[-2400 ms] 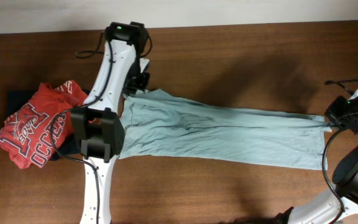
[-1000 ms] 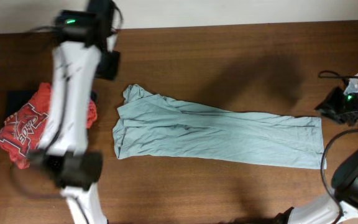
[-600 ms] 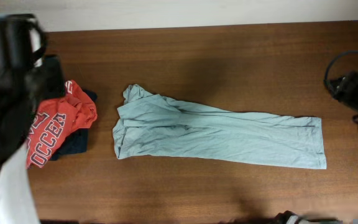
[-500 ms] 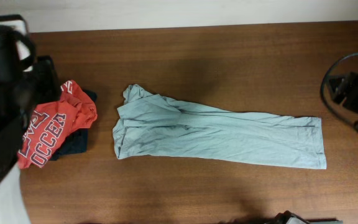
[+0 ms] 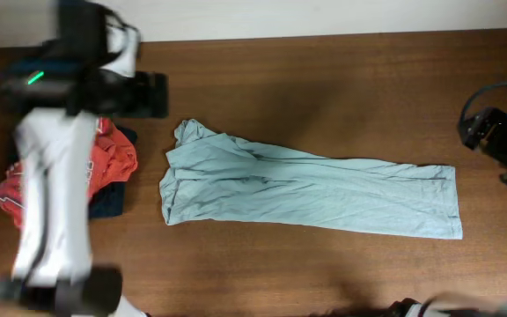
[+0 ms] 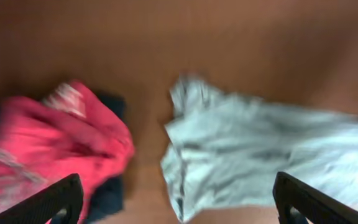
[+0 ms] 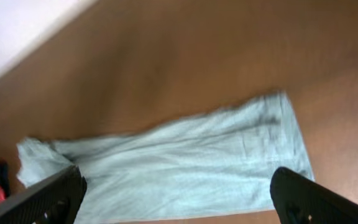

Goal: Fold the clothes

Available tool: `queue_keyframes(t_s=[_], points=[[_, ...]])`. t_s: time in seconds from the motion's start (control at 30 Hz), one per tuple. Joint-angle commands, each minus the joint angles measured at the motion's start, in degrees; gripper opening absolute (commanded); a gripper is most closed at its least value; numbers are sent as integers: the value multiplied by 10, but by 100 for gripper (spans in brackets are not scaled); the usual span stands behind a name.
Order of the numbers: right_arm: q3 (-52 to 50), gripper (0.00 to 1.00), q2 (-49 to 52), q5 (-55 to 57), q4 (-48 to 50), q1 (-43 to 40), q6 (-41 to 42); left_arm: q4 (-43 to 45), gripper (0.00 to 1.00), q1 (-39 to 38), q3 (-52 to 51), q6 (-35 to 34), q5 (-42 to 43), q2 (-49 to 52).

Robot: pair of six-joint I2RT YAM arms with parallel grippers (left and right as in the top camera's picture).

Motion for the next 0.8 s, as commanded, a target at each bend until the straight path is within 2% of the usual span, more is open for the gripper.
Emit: queue_keyframes(t_s=[0.0, 0.3, 0.4, 0.43, 0.5, 0.77], points=[[-6, 99, 77, 30, -18, -26, -28, 15, 96, -2, -54, 17, 39, 51], [-6, 100, 281, 38, -16, -109, -61, 32, 96, -1, -90, 50, 85, 146], [-6, 92, 338, 35, -10, -119, -77, 40, 96, -2, -90, 57, 93, 149], [-6, 86, 351, 30, -7, -119, -90, 43, 96, -2, -90, 56, 93, 149], [-6, 83, 374, 29, 8, -119, -97, 47, 97, -2, -90, 56, 93, 149], [-10, 82, 407, 25, 40, -120, -147, 49, 97, -1, -90, 57, 93, 149]])
